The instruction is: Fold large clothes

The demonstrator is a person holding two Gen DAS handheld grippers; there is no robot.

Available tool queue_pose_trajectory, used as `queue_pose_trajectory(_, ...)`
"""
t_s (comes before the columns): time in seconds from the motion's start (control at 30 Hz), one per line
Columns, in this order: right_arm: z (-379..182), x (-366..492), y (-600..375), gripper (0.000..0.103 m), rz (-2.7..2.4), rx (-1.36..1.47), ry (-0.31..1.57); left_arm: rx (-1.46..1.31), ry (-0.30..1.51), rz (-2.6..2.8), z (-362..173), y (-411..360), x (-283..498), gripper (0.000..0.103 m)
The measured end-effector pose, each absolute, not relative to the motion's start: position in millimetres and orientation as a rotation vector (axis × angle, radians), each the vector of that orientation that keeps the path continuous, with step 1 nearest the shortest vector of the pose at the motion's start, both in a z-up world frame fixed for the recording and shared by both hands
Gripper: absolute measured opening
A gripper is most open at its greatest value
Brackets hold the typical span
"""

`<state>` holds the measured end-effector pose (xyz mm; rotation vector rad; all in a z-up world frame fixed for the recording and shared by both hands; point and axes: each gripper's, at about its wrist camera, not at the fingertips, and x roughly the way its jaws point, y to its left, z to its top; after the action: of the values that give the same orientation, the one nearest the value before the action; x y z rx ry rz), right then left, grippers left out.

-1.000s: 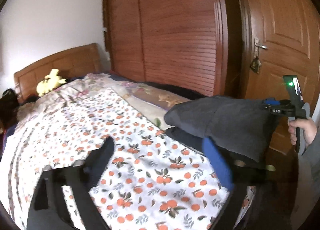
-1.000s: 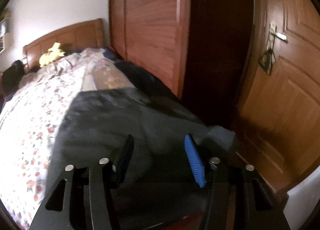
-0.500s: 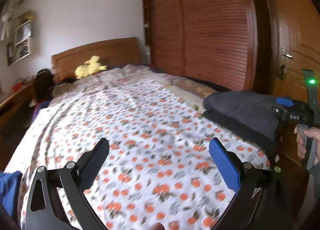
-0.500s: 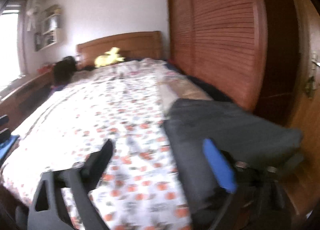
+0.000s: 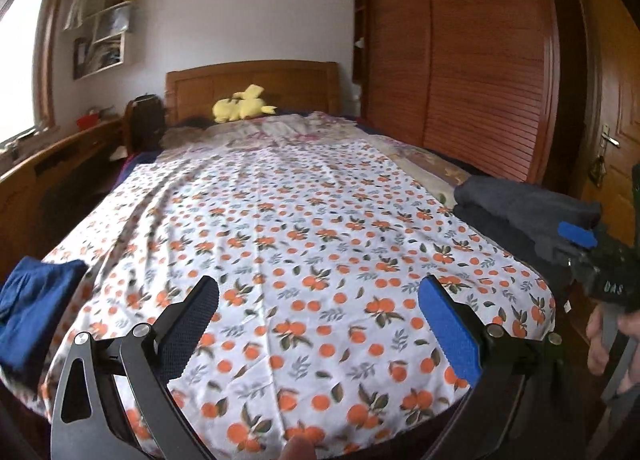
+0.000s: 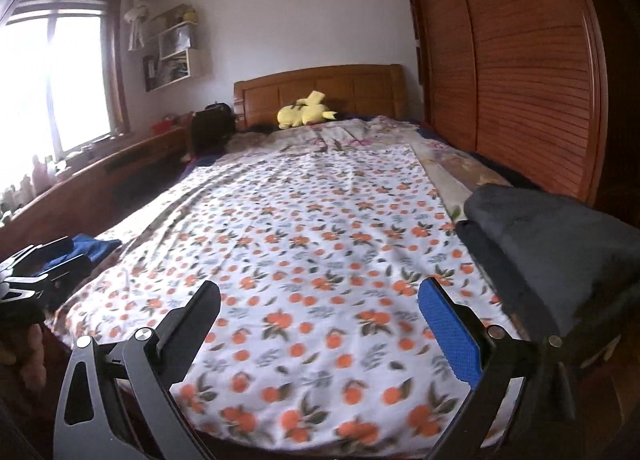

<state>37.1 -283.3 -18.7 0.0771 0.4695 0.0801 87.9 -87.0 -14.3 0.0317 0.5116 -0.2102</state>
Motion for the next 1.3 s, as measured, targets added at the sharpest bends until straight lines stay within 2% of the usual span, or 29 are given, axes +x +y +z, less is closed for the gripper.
queue_pose_trajectory(0.6, -2, 4, -191, 0.096, 0.171, 0.032, 0.373, 0.008, 0.429, -0.034, 6, -9, 9, 0.100)
queue_pose_trajectory(1.3, -6, 1, -183, 0.096, 0.156, 0.020, 0.383, -0.020, 0.446, -0.009, -2, 12, -1, 0.100)
